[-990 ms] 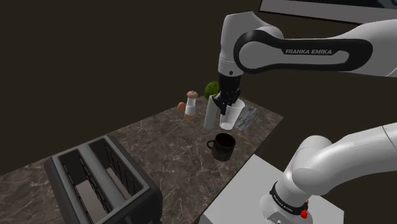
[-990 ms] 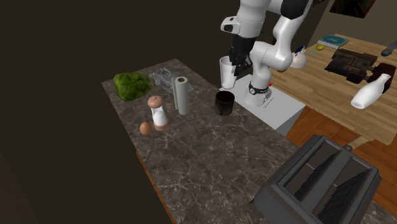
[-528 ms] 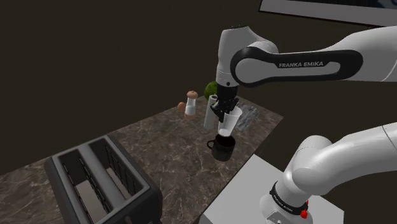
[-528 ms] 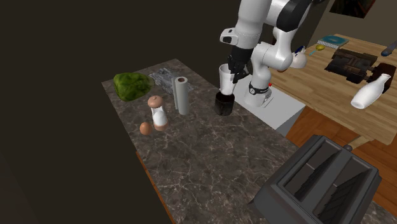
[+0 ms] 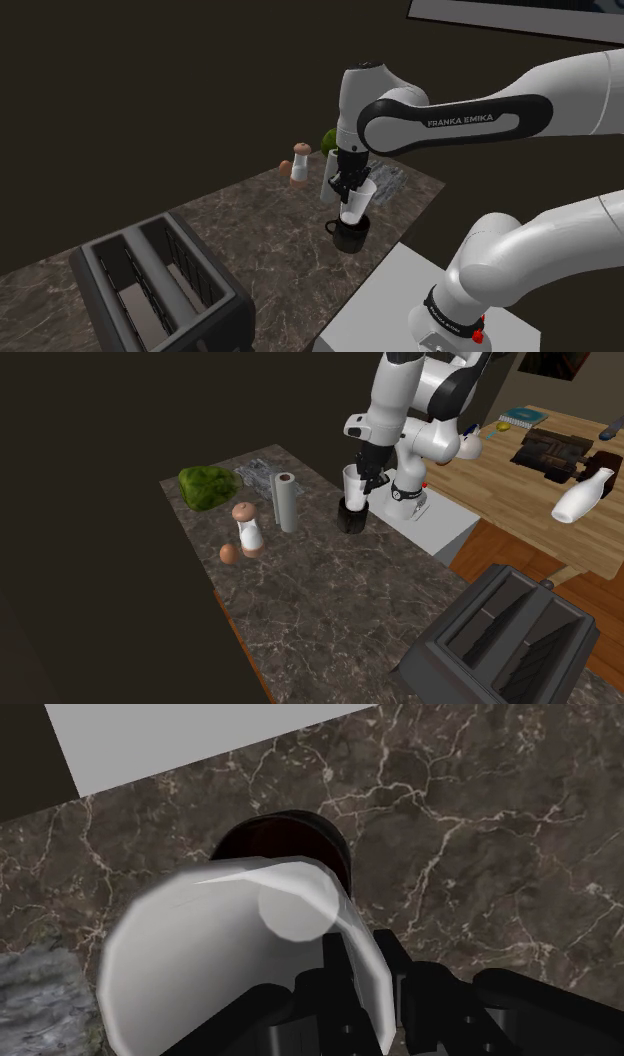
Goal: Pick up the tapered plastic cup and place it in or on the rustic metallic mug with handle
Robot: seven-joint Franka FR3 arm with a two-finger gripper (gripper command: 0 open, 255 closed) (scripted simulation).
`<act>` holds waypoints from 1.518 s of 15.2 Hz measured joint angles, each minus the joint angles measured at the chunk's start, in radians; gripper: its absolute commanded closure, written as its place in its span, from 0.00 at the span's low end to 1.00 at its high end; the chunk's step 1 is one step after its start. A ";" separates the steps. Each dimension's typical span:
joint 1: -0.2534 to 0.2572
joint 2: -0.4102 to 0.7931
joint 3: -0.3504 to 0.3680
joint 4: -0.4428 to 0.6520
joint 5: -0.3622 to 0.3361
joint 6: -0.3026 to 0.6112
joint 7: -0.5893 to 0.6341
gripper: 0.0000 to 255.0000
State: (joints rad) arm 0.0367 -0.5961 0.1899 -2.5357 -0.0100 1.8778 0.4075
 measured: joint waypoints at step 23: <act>0.002 -0.006 0.001 0.117 0.002 -0.122 0.001 0.00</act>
State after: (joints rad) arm 0.0385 -0.6019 0.1911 -2.4192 -0.0080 1.7559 0.4081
